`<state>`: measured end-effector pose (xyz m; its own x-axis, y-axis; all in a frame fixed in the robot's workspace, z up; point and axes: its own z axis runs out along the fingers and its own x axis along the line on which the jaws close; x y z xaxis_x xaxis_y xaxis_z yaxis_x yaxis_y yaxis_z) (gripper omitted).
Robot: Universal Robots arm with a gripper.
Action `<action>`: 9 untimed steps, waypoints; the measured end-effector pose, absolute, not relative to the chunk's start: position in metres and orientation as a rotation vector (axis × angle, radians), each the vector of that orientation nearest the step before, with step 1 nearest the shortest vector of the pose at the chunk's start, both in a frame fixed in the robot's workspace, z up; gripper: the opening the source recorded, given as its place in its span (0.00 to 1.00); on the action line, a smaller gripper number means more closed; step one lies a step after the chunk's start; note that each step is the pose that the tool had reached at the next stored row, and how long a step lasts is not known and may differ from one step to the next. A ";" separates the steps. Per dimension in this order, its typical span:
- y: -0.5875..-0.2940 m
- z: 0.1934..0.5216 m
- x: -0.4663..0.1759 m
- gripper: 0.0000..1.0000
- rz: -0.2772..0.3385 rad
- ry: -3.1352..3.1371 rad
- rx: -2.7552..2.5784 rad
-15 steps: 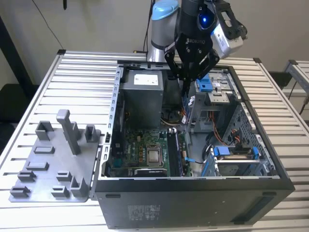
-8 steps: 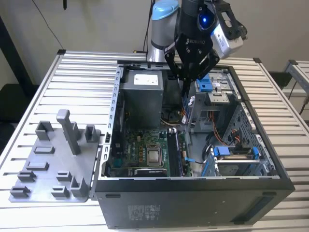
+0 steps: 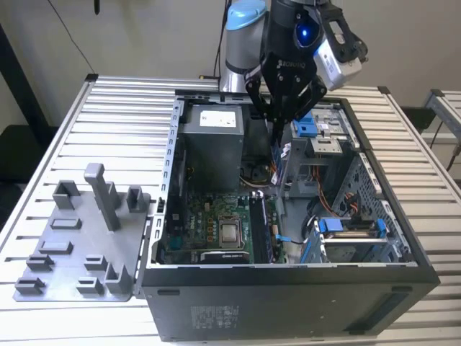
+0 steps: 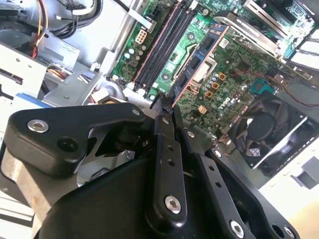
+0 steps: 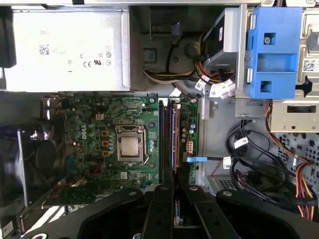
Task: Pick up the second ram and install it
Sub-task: 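Insert the second ram into the second slot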
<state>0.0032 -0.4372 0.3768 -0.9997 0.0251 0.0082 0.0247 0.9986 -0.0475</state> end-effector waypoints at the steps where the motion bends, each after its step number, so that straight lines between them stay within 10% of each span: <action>1: -0.437 0.377 0.003 0.14 0.074 -3.132 -0.039; 9: -0.437 0.374 0.003 0.14 0.074 -3.132 -0.039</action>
